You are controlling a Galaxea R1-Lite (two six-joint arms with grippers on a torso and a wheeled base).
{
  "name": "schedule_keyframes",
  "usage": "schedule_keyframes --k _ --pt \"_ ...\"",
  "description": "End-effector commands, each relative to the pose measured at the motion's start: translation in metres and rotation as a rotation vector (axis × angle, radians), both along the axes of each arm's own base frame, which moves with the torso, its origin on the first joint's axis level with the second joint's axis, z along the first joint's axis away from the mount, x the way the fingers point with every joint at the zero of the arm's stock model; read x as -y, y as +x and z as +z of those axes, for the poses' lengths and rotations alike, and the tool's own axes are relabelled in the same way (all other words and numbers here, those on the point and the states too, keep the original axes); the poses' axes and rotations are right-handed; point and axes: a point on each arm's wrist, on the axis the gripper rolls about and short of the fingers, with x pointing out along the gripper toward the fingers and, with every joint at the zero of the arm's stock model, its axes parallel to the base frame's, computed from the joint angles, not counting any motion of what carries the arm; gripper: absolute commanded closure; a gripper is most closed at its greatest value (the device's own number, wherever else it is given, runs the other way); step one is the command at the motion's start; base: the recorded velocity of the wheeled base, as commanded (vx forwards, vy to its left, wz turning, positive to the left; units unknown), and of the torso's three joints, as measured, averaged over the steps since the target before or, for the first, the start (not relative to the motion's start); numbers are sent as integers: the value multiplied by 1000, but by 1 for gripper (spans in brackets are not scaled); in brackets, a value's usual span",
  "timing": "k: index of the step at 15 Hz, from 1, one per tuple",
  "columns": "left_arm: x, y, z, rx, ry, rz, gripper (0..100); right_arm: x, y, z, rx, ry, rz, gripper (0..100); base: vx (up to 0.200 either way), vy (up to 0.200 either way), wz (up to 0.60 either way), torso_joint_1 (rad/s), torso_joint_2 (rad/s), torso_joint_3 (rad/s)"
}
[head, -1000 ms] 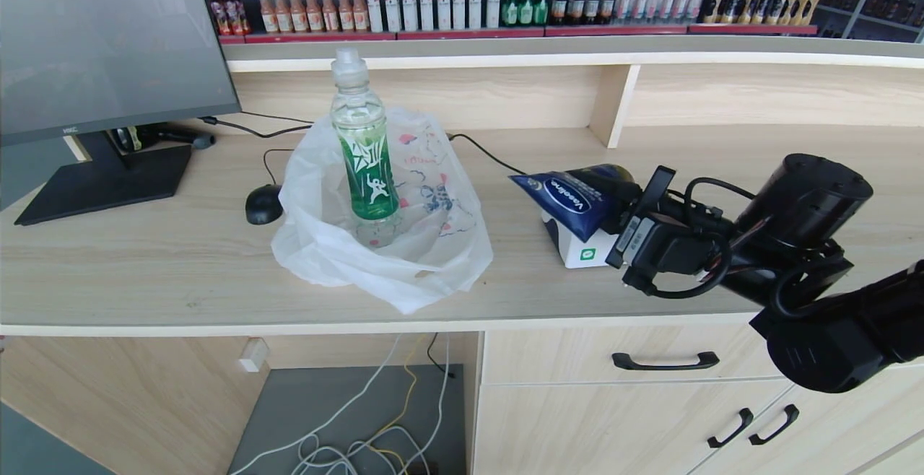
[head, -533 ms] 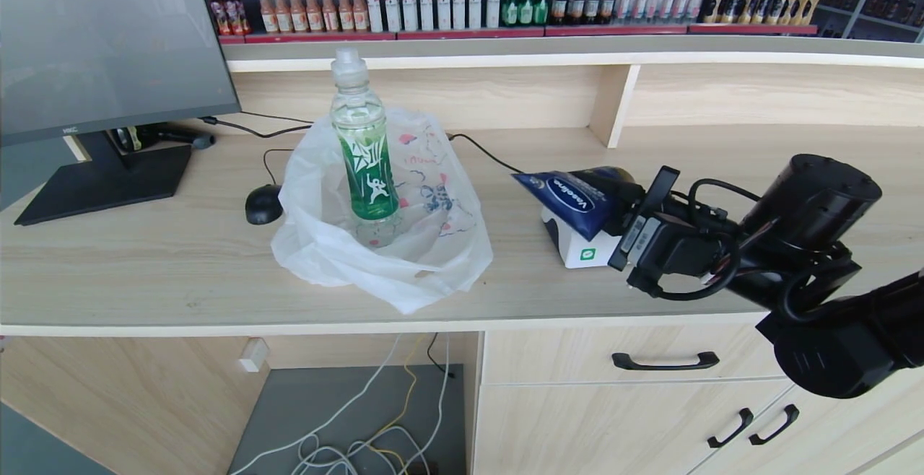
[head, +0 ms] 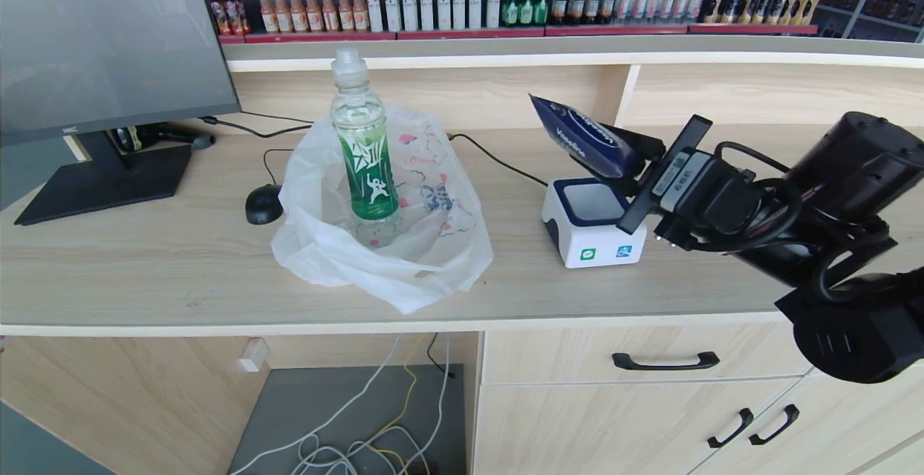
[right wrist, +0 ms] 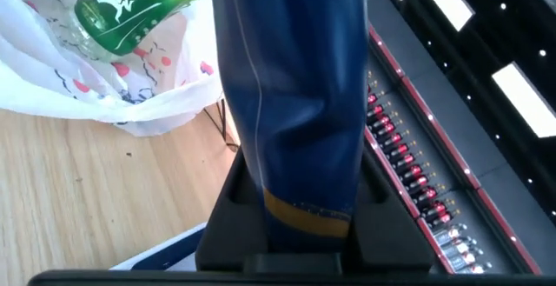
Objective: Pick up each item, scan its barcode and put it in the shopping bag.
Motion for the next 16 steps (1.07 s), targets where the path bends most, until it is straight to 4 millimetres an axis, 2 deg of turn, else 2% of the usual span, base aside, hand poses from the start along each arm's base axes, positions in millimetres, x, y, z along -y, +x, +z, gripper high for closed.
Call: schedule_keyframes --k 1,5,9,14,16 --pt "0 0 0 0 0 0 0 5 -10 16 17 44 13 100 0 0 0 0 0 0" --pt "0 0 0 0 -2 0 0 11 -22 35 -77 187 79 100 0 0 0 0 0 0" --pt "0 0 0 0 0 0 0 34 -34 54 -201 392 94 100 0 0 0 0 0 0" --pt "0 0 0 0 0 0 0 44 -57 44 -339 651 56 100 0 0 0 0 0 0" --pt "0 0 0 0 0 0 0 48 -65 48 -344 731 37 100 0 0 0 0 0 0"
